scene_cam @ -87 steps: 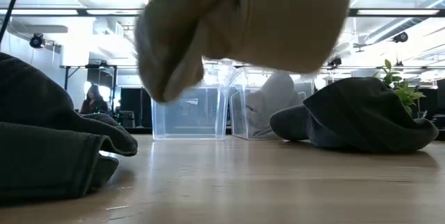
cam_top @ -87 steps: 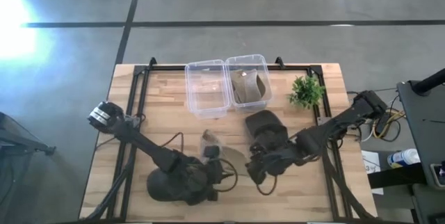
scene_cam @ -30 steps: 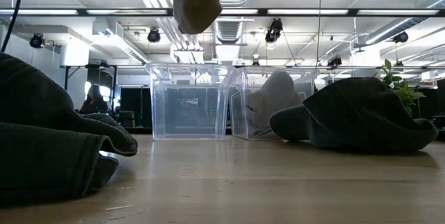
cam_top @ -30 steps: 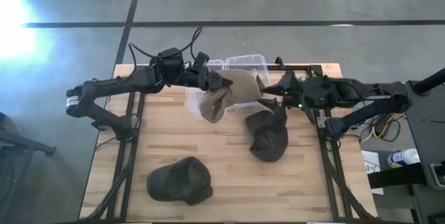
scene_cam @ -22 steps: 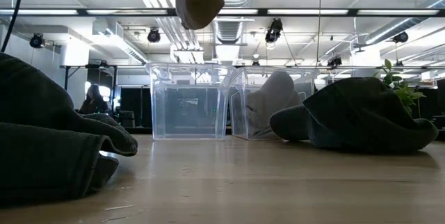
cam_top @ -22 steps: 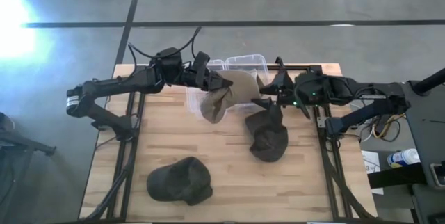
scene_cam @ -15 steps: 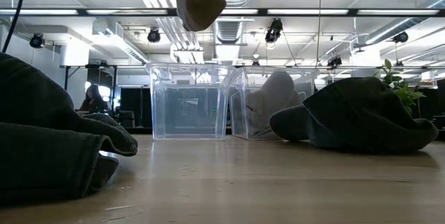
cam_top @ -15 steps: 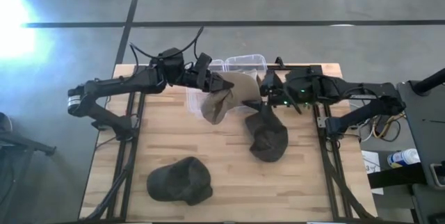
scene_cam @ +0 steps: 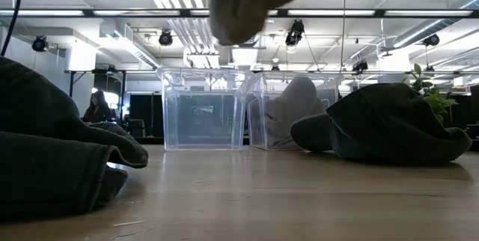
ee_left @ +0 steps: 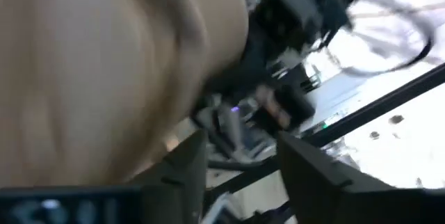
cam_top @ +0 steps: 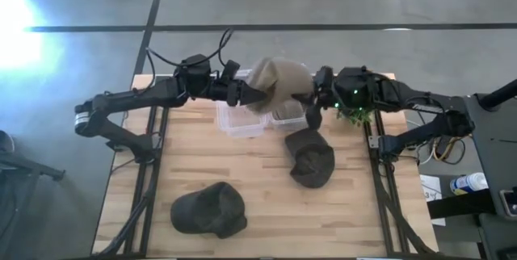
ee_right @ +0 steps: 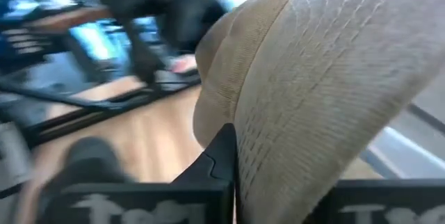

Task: Pick & Place hat
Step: Put the brown cap into the right transparent bin, then put the bottom black cap into the left transparent bin

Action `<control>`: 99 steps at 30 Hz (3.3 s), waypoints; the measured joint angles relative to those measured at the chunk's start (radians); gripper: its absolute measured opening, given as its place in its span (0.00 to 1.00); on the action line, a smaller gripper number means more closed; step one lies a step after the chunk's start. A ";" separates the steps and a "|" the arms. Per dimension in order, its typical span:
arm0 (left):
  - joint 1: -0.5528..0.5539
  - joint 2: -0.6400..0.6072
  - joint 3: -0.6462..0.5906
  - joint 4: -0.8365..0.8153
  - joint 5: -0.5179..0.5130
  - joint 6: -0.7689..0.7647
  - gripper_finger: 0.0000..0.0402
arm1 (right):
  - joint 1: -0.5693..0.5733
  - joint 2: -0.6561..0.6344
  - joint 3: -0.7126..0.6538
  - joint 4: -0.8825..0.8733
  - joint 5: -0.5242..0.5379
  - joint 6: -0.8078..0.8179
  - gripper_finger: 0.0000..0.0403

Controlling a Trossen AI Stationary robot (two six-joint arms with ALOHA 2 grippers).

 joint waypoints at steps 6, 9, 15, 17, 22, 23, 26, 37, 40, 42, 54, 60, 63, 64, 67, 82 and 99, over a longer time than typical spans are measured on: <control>-0.011 -0.078 -0.001 -0.237 -0.171 0.251 0.54 | -0.173 0.001 0.014 -0.135 0.003 0.153 0.03; -0.037 -0.121 -0.001 -0.355 -0.280 0.285 0.55 | -0.282 0.038 0.014 -0.137 -0.130 0.256 0.03; -0.082 -0.161 -0.001 -0.493 -0.360 0.253 0.55 | -0.449 0.176 0.028 -0.209 -0.434 0.374 0.03; -0.094 -0.163 -0.001 -0.516 -0.385 0.250 0.55 | -0.456 0.229 0.064 -0.321 -0.412 0.340 0.03; -0.105 -0.156 -0.003 -0.540 -0.421 0.252 0.55 | -0.441 0.334 0.129 -0.471 -0.303 0.295 0.03; -0.105 -0.154 -0.006 -0.541 -0.422 0.255 0.55 | -0.436 0.344 0.150 -0.475 -0.307 0.298 0.03; -0.105 -0.148 -0.024 -0.542 -0.423 0.257 0.55 | -0.413 0.386 0.244 -0.590 -0.294 0.308 0.03; -0.105 -0.148 -0.084 -0.533 -0.429 0.247 0.55 | -0.362 0.490 0.575 -0.890 -0.118 0.324 0.03; -0.105 -0.148 -0.084 -0.532 -0.431 0.256 0.55 | -0.361 0.508 0.608 -0.876 -0.119 0.344 0.03; -0.105 -0.149 -0.084 -0.531 -0.431 0.259 0.55 | -0.362 0.536 0.603 -0.875 -0.119 0.346 0.03; -0.105 -0.151 -0.084 -0.535 -0.429 0.259 0.55 | -0.328 0.817 0.572 -0.753 -0.280 0.288 0.03; -0.105 -0.161 -0.084 -0.576 -0.429 0.259 0.55 | -0.312 0.889 0.568 -0.785 -0.321 0.267 0.03; -0.105 -0.167 -0.084 -0.597 -0.428 0.267 0.55 | -0.308 0.892 0.566 -0.772 -0.321 0.255 0.03; -0.105 -0.168 -0.084 -0.597 -0.428 0.271 0.55 | -0.308 0.891 0.566 -0.761 -0.321 0.247 0.03; -0.105 -0.172 -0.084 -0.596 -0.428 0.278 0.55 | -0.308 0.887 0.565 -0.716 -0.327 0.220 0.03; -0.114 -0.227 -0.084 -0.603 -0.418 0.301 0.55 | -0.276 0.768 0.549 -0.698 -0.326 0.205 0.28; -0.383 -0.278 -0.105 -1.077 -0.417 0.398 0.55 | -0.175 0.444 0.520 -0.707 -0.188 0.165 0.45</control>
